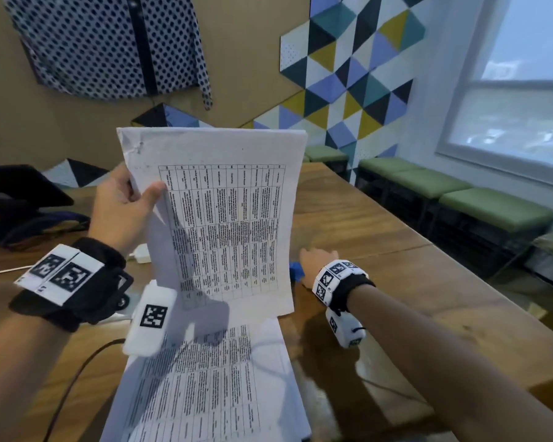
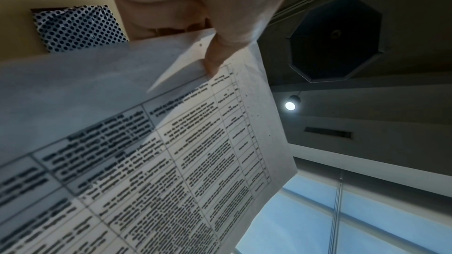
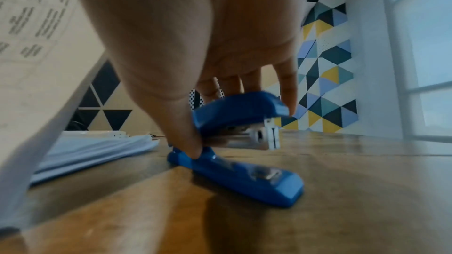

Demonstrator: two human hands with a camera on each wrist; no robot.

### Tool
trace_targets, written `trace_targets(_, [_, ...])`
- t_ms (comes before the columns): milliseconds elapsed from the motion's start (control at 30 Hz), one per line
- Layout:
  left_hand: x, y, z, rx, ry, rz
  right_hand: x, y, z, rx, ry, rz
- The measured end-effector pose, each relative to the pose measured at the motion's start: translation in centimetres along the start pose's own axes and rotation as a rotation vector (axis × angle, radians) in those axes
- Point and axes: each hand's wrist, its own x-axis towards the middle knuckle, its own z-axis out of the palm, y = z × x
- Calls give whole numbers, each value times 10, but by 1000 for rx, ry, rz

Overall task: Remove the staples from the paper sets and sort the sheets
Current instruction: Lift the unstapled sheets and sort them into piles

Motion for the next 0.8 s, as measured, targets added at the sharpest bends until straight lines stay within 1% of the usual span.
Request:
trace_targets(67, [0,1,0,3,-6,6,2,1,6,70,-8,-30])
trace_targets(167, [1,0,-2,7,-1,0,2,3,9,206,-28,-34])
trace_targets(200, [1,0,-3,9,2,0,0,2,5,249,-18,-35])
trace_targets(267, [2,0,-5,0,13,0,-7,0,-11,352,51,-54])
trace_targets(367, [1,3,-6,-34,32,-15,-22,-1,-53,554,278,-107])
trace_targets(433, [0,4,-6,-67,33,-31,-33,-1,-86,657,499,-123])
trace_targets(533, [-3,7,-6,-128,21,-62,-53,-5,-133,851,881,-163])
trace_targets(600, [-5,9,-5,-164,26,-81,-67,-13,-157,987,1121,-283])
trace_targets(633, [-7,11,-5,-177,27,-86,-74,-20,-167,1038,1215,-362])
trace_targets(667, [-8,12,-5,-190,27,-89,-81,-27,-175,1083,1274,-451])
trace_targets(733, [-9,15,-5,-207,21,-84,-94,-44,-185,1169,1294,-630])
trace_targets(800, [-12,17,-5,-212,9,-63,-102,-64,-190,1229,1234,-819])
